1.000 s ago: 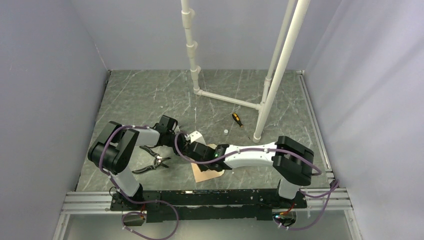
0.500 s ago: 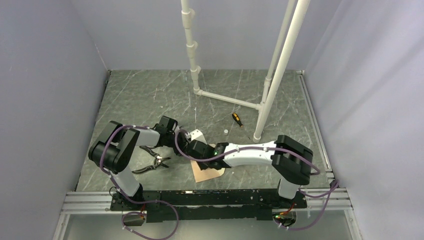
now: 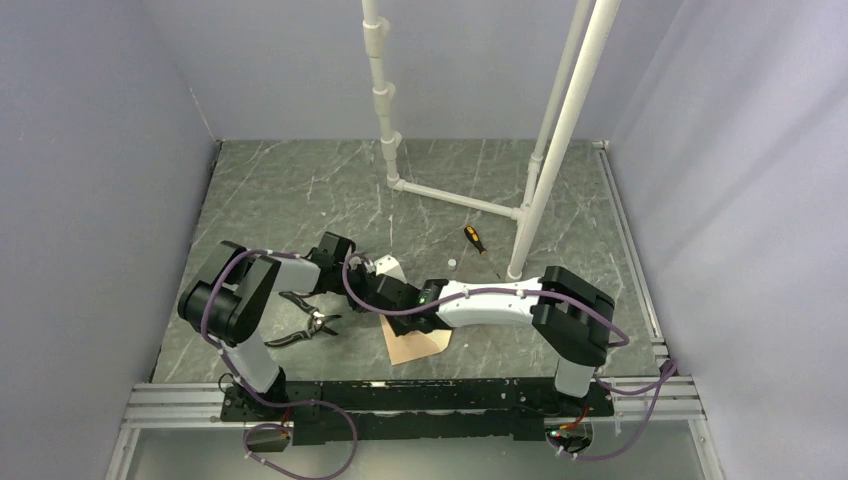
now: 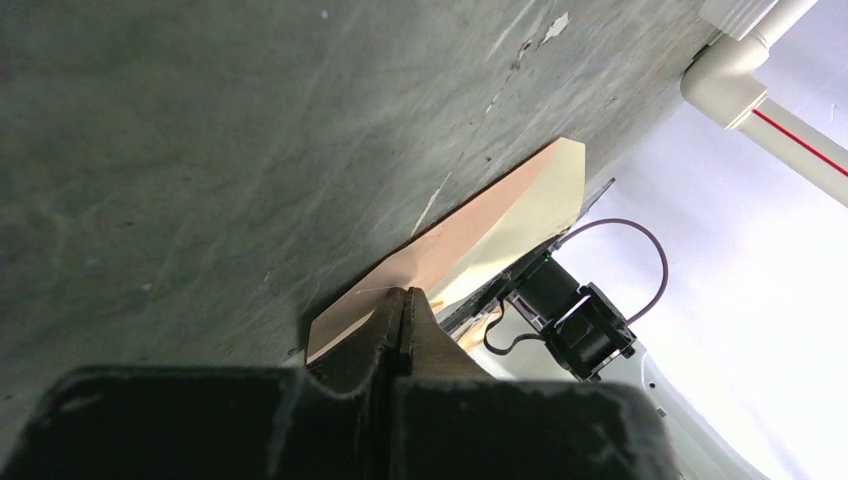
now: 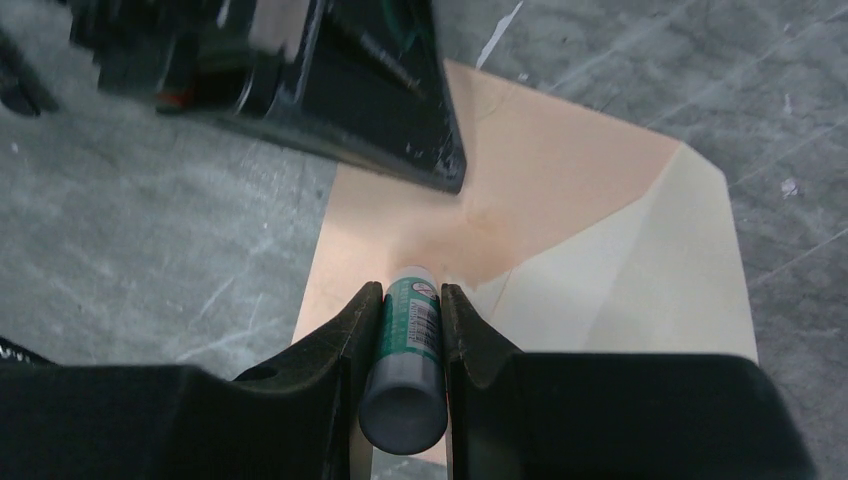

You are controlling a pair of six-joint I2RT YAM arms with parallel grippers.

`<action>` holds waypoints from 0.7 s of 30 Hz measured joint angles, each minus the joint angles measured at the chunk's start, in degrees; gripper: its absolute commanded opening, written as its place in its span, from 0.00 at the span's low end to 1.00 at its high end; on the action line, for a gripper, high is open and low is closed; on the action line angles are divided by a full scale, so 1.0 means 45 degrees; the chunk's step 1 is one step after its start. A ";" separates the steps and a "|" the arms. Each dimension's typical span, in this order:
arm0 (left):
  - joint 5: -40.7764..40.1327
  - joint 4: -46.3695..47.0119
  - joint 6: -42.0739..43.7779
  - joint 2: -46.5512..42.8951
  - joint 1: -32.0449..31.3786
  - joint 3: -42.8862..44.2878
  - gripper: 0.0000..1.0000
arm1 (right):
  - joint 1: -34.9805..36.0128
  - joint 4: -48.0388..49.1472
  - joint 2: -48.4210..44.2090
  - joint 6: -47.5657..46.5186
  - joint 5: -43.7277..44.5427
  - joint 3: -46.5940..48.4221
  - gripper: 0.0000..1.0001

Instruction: Place the letter into the envelope and seal it

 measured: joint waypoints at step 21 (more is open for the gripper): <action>0.0000 0.0112 -0.0005 -0.0029 0.0000 -0.0063 0.02 | 0.0724 0.0597 -0.0301 -0.0350 0.0160 -0.0539 0.00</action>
